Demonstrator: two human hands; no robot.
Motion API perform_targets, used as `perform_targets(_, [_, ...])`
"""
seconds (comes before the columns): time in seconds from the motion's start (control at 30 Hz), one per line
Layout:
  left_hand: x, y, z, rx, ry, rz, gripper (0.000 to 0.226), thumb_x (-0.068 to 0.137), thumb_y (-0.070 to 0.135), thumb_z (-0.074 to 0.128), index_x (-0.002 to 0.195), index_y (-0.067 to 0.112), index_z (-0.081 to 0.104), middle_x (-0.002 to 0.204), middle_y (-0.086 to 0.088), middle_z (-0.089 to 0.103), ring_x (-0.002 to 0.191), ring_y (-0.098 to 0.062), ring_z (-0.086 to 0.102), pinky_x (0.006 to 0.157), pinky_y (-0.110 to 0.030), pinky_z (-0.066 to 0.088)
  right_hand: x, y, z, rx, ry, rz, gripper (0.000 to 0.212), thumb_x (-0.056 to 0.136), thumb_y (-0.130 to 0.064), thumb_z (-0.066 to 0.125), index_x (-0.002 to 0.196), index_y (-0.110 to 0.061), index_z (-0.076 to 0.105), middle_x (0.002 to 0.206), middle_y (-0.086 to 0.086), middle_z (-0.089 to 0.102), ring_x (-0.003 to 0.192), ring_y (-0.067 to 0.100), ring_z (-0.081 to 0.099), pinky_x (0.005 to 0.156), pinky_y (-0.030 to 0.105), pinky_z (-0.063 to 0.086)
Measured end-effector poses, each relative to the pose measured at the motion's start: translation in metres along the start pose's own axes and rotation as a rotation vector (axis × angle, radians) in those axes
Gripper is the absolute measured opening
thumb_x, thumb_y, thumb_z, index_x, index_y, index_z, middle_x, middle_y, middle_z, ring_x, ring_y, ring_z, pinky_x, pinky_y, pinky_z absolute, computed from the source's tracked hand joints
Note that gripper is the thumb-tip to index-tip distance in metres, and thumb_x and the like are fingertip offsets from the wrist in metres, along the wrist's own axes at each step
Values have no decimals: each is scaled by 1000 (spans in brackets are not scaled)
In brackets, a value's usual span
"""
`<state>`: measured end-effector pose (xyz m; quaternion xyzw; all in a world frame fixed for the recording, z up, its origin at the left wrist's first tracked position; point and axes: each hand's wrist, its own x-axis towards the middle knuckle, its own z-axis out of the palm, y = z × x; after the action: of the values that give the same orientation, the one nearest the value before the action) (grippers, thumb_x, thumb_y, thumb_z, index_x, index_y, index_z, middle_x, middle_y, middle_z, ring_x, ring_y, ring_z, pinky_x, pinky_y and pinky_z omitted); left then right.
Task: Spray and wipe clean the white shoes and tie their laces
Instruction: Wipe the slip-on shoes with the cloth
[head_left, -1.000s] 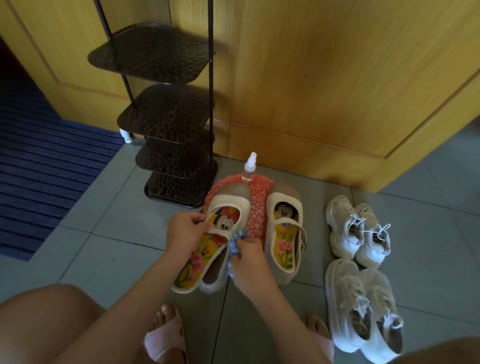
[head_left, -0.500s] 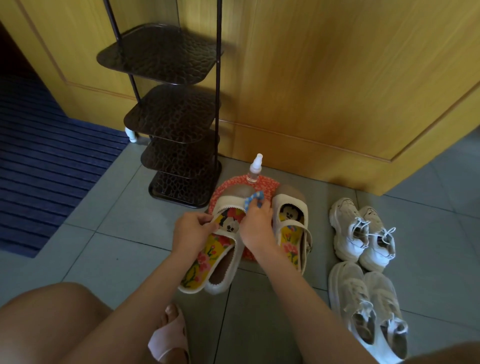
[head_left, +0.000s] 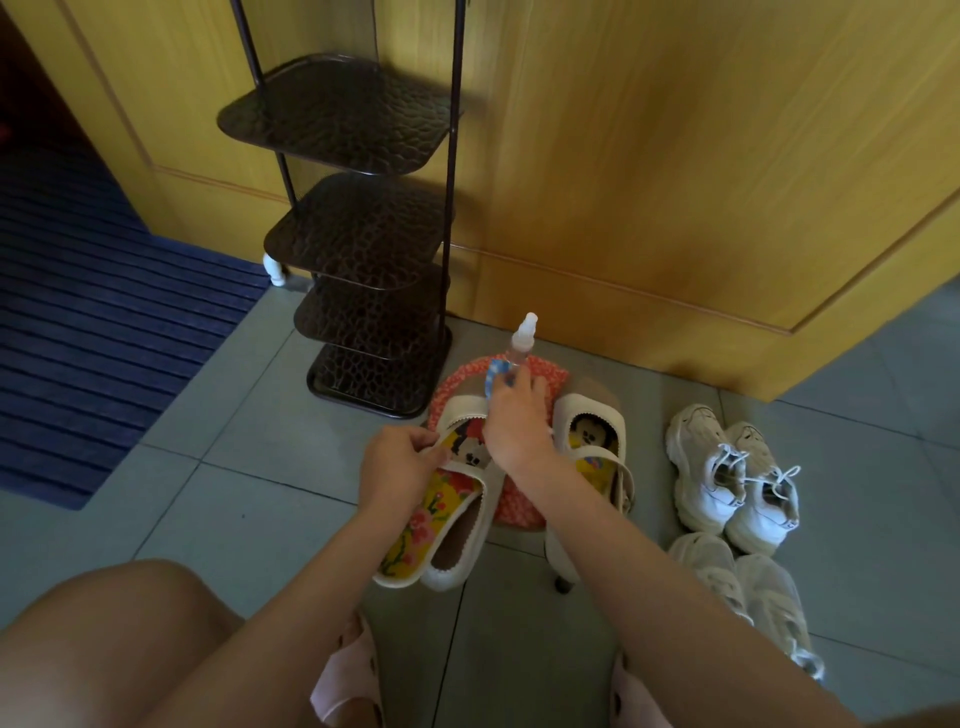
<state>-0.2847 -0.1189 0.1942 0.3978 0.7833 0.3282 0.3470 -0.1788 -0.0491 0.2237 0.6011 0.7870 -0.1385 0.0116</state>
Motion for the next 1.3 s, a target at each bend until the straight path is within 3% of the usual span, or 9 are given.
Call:
perform_targets(0.13, [1, -2, 0, 11, -2, -2, 25, 85, 21, 66, 108, 11, 69, 102, -3, 70, 85, -11, 58, 74, -25, 42, 2, -14, 7, -196, 42, -209, 34, 94, -3, 39, 125, -2, 51, 136, 17, 42, 130, 32, 27, 111, 39, 19])
perform_targets(0.27, [3, -2, 1, -3, -6, -4, 28, 85, 22, 67, 110, 11, 68, 105, -4, 69, 85, -10, 56, 75, -25, 42, 14, -16, 1, -27, -125, -323, 38, 92, 7, 38, 125, -2, 55, 137, 15, 44, 130, 29, 29, 103, 26, 11])
perform_targets(0.37, [4, -3, 0, -9, -1, -13, 29, 83, 22, 69, 109, 9, 69, 105, -5, 69, 90, -15, 60, 78, -27, 45, 16, -12, -9, 245, -335, -409, 37, 94, 8, 38, 125, 0, 58, 130, 17, 55, 119, 28, 48, 92, 20, 32])
perform_targets(0.47, [3, -3, 0, -39, 1, -41, 28, 82, 23, 70, 107, 10, 70, 102, -4, 70, 85, -12, 58, 78, -26, 45, 17, 0, -23, 491, -249, -364, 33, 95, 3, 42, 120, -3, 62, 116, 11, 62, 92, 18, 57, 67, 9, 40])
perform_targets(0.63, [3, 0, 1, -77, 16, -70, 24, 82, 20, 70, 105, 11, 70, 99, -3, 69, 83, -10, 57, 76, -25, 44, 8, 21, -45, 736, -111, -245, 34, 97, -4, 45, 128, -12, 56, 123, 22, 59, 103, 33, 57, 85, 31, 46])
perform_targets(0.73, [1, 3, 4, -101, 14, -71, 24, 82, 19, 70, 104, 9, 70, 96, -3, 68, 81, -11, 57, 74, -25, 43, -4, 28, -45, 844, -104, -210, 34, 96, -5, 47, 127, -12, 58, 114, 12, 64, 85, 14, 60, 70, 12, 47])
perform_targets(0.87, [3, 9, 8, -134, -3, -81, 26, 80, 25, 72, 99, 9, 71, 88, -1, 65, 82, -12, 57, 77, -25, 45, -12, 32, -35, 901, -113, -165, 32, 96, -5, 48, 126, -12, 58, 104, -7, 59, 88, 1, 59, 73, 8, 47])
perform_targets(1.13, [2, 24, 6, -152, -82, -80, 42, 89, 48, 54, 82, 7, 61, 75, -5, 57, 74, -20, 53, 60, -31, 38, -33, 40, -26, 995, -74, -86, 31, 96, -11, 51, 125, -18, 60, 95, -20, 62, 81, -7, 61, 74, 14, 51])
perform_targets(1.3, [6, 30, -11, -176, -103, -89, 37, 97, 34, 43, 75, 9, 58, 73, -10, 56, 87, -33, 58, 74, -35, 44, -41, 39, -24, 1181, -93, -41, 31, 95, -13, 54, 123, -23, 60, 120, -8, 62, 108, 11, 61, 92, 30, 50])
